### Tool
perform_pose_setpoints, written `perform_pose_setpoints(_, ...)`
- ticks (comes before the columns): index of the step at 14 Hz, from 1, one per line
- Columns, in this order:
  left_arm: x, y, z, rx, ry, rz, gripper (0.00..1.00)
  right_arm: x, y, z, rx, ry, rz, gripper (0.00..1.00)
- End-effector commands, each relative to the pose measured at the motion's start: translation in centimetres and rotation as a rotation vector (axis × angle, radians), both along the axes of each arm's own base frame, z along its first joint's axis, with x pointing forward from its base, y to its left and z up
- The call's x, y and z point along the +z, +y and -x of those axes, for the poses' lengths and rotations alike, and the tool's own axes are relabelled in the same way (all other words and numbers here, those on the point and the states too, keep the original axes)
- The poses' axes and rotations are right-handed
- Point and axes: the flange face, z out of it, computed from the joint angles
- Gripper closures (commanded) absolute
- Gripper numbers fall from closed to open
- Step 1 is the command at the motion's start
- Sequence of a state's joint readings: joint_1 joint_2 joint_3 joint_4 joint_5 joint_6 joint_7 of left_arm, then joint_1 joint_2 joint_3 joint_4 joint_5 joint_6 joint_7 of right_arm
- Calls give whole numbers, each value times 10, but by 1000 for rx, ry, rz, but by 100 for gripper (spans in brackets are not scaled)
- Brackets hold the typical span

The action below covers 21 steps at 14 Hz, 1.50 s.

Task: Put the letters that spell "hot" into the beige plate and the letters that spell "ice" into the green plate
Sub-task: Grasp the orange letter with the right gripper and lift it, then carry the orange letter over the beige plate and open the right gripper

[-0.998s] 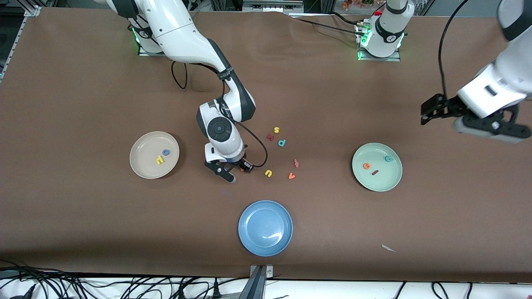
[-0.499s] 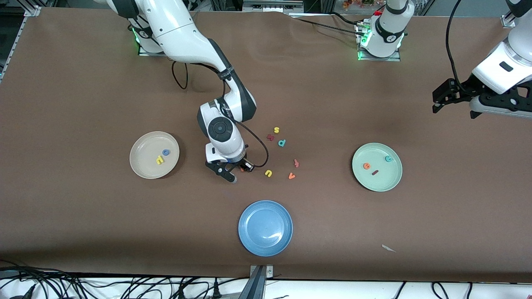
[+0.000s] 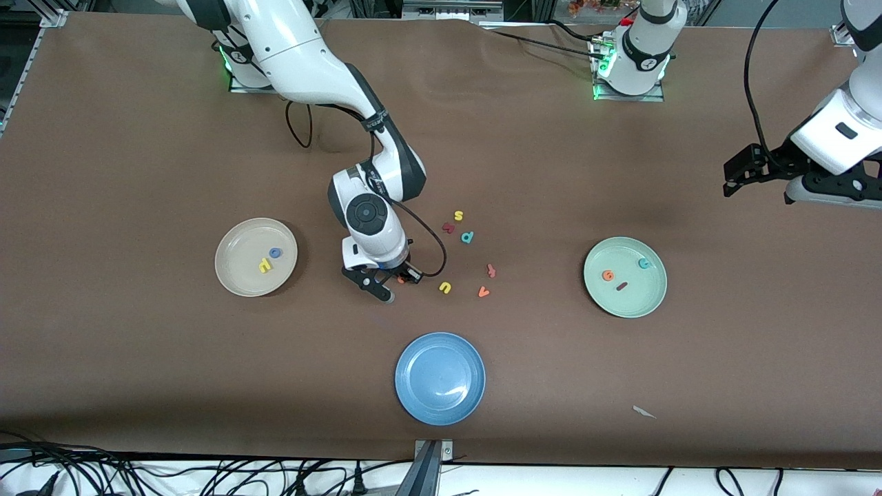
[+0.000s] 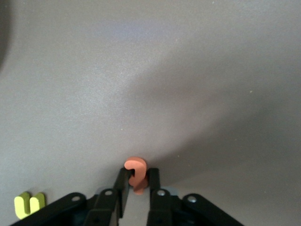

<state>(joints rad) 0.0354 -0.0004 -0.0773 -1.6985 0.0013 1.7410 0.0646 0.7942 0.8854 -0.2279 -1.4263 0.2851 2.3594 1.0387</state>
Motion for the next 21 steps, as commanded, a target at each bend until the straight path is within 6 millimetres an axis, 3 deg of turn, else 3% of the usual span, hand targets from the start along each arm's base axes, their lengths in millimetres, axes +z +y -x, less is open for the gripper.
perform_pose_setpoints(1, 2, 5, -6, 10, -2, -12, 0, -22, 11, 2, 0, 11, -11, 100)
perform_pose_setpoints(5, 4, -1, -4, 1, -5, -6, 0, -5, 9, -3, 18, 32, 4, 100)
perform_pose_setpoints(6, 3, -4, -5, -5, -3, -6, 0, 10, 12, -6, 45, 45, 10, 100)
perform_pose_setpoints(8, 5, -14, -2, -20, 3, -5, 0, 42, -5, -17, 107, 40, 22, 100)
perform_pose_setpoints(11, 7, -13, -3, -18, 1, -6, 0, 66, -48, -18, 216, 97, 65, 100)
perform_pose_setpoints(15, 9, -7, -4, -9, 0, -6, 0, 87, -129, -9, 346, 121, 78, 100)
perform_pose_setpoints(21, 4, -4, -7, -3, 7, -5, 0, 87, -258, 27, 525, 83, 68, 100)
